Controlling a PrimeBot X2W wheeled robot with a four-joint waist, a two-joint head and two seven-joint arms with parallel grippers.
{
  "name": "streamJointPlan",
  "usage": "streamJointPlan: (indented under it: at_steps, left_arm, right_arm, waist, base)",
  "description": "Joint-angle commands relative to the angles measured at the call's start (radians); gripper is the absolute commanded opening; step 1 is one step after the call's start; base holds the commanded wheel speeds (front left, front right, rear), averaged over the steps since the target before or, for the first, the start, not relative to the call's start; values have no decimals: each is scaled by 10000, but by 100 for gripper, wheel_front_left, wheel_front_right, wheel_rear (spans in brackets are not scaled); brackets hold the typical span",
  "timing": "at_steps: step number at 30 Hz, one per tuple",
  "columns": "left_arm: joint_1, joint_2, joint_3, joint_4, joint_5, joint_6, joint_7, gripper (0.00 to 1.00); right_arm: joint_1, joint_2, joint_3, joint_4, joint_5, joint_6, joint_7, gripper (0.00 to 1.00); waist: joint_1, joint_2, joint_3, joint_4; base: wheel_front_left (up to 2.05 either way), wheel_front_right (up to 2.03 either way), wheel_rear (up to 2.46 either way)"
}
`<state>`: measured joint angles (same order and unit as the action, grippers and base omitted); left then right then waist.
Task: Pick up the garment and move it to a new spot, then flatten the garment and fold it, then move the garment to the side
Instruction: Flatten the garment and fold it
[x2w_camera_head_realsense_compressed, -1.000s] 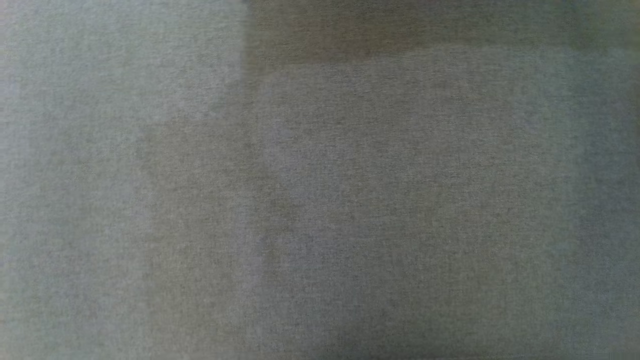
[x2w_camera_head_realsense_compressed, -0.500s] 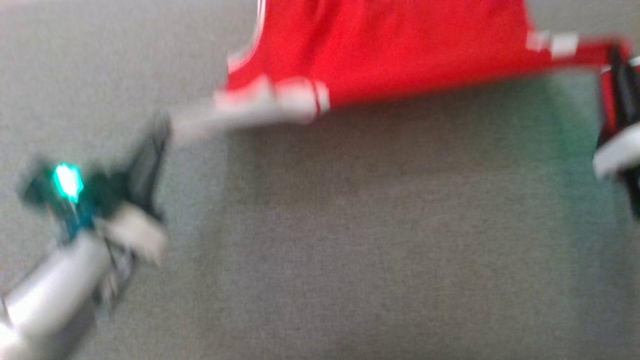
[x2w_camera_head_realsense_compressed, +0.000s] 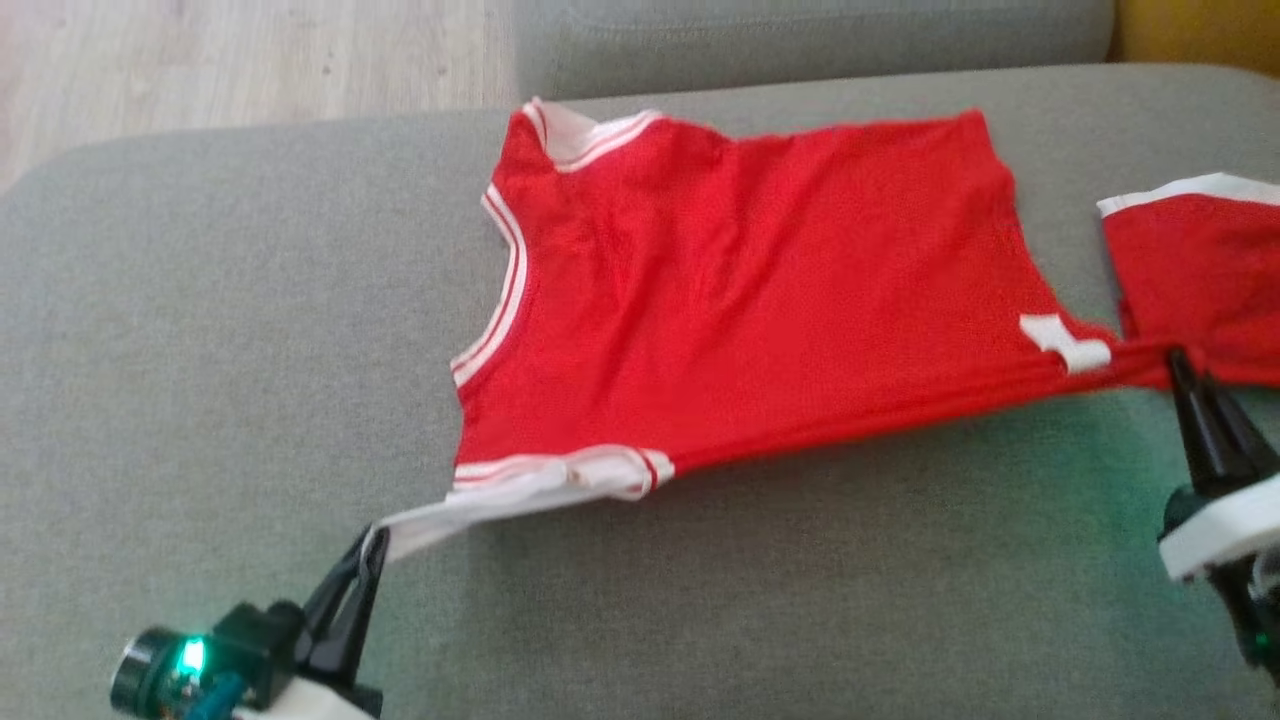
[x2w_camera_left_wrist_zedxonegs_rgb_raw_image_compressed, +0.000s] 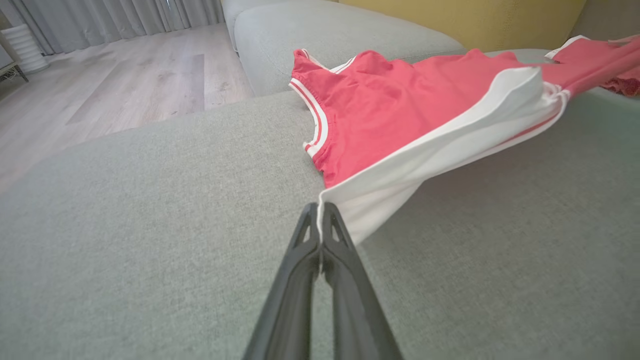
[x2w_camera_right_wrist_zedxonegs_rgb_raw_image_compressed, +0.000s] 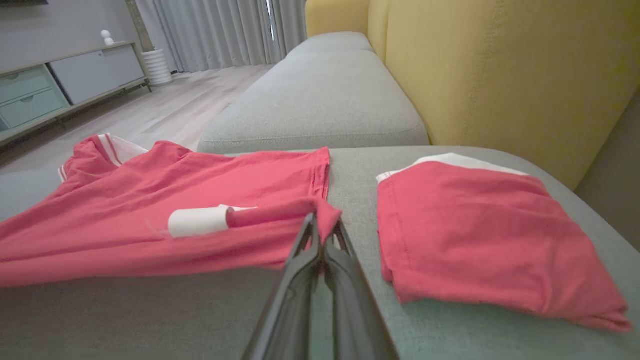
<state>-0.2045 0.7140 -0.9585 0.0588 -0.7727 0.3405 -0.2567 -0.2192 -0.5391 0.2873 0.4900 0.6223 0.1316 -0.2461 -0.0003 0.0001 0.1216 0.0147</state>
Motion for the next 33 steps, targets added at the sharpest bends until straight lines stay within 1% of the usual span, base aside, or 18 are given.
streamJointPlan:
  at_steps: [1, 4, 9, 14, 17, 20, 22, 24, 27, 29, 31, 33]
  left_arm:
    - [-43, 529, 528, -146, -102, 153, -50, 0]
    - [232, 527, 465, -179, -179, 116, -50, 0]
    - [439, 484, 417, 35, -267, -141, -50, 0]
    - [520, 383, 442, 219, -308, -289, -51, 0]
    - [453, 390, 475, 185, -273, -332, -51, 0]
    - [83, 640, 710, -152, 45, -314, -51, 0]
    - [-383, 990, 937, -611, 355, -212, -31, 0]
    - [-1028, 1430, 1149, -1166, 687, -232, 166, 0]
    - [-2263, 2065, 1454, -1761, 1098, -623, 716, 0]
    - [-3235, 2375, 1573, -1907, 1407, -1089, 1196, 0]
    - [-4295, 2451, 1730, -1856, 1653, -1587, 1561, 0]
    - [-5347, 2378, 1861, -1642, 1895, -2050, 1858, 0]
  right_arm:
    - [236, -232, -263, -316, -89, -9, 19, 0]
    - [730, -54, -590, -586, -258, -9, 178, 0]
    - [1351, 219, -1122, -1042, -558, -9, 451, 0]
    - [1762, 445, -1540, -1457, -814, -9, 753, 0]
    - [1841, 490, -1616, -1592, -865, -9, 818, 0]
    - [1814, 456, -1857, -2030, -985, -9, 780, 0]
    - [1643, 379, -2140, -2485, -1041, -9, 765, 0]
    - [1368, 263, -2430, -3080, -1098, -9, 928, 0]
    - [660, -144, -2475, -3965, -1288, -9, 1606, 0]
    - [-60, -449, -2356, -4365, -1334, -9, 2160, 0]
    - [-895, -735, -2232, -4582, -1287, -9, 2653, 0]
    - [-1784, -990, -2096, -4596, -1177, -9, 3049, 0]
  waist:
    - [3, -1, -155, 2]
    - [3, -1, -307, 15]
    - [3, -1, -474, 47]
    - [3, -1, -579, 32]
    - [3, -1, -586, 38]
    - [3, -1, -653, 55]
    - [3, -1, -770, 67]
    - [3, -1, -926, 76]
    - [3, -1, -1153, 20]
    - [3, -1, -1249, -37]
    - [3, -1, -1259, -73]
    - [3, -1, -1230, -111]
  base:
    - [0, 0, 0]
    - [0, 0, 0]
    - [0, 0, 0]
    - [0, 0, 0]
    - [0, 0, 0]
    - [0, 0, 0]
    - [0, 0, 0]
    - [0, 0, 0]
    - [0, 0, 0]
    - [0, 0, 0]
    - [0, 0, 0]
    - [0, 0, 0]
